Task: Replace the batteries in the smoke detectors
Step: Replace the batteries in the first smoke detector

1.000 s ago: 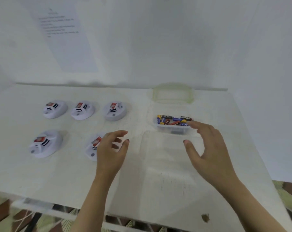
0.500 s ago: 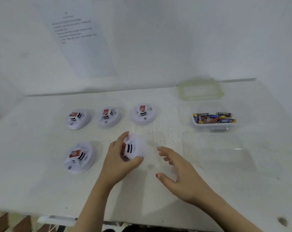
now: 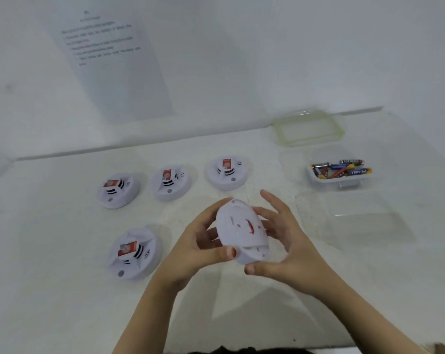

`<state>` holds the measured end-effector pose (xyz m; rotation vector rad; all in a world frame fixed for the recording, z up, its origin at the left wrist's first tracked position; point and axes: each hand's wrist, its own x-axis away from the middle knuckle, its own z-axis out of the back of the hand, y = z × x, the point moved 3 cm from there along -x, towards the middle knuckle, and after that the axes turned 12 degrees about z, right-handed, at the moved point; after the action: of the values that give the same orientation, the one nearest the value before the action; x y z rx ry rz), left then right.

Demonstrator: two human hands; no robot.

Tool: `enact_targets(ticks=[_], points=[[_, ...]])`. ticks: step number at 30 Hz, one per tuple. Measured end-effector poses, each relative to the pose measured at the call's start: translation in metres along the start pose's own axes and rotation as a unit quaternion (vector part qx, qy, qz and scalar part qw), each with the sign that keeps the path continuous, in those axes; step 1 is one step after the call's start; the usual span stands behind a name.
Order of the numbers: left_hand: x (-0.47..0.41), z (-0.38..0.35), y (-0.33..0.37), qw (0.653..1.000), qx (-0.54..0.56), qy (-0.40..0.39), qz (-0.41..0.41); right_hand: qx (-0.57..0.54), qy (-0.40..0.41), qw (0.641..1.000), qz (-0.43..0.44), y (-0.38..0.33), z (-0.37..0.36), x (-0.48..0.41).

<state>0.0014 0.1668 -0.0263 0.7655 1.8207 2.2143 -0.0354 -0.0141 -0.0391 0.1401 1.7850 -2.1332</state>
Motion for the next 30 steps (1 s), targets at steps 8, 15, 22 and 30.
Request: enact_targets(ticks=[8, 15, 22, 30], points=[[-0.005, 0.019, -0.006, 0.994, -0.108, 0.004, -0.013, 0.112, 0.037, 0.993, 0.021, -0.003, 0.005, -0.005], [-0.015, 0.015, -0.012, 0.992, -0.122, 0.034, -0.023, 0.124, 0.052, 0.991, -0.012, 0.004, -0.003, -0.007], [-0.018, 0.02, -0.004, 0.994, -0.096, 0.008, -0.058, 0.042, 0.031, 0.999, 0.001, -0.001, 0.004, -0.01], [-0.019, 0.012, -0.004, 0.99, -0.117, 0.024, -0.072, 0.032, 0.011, 0.999, 0.004, -0.002, -0.001, -0.014]])
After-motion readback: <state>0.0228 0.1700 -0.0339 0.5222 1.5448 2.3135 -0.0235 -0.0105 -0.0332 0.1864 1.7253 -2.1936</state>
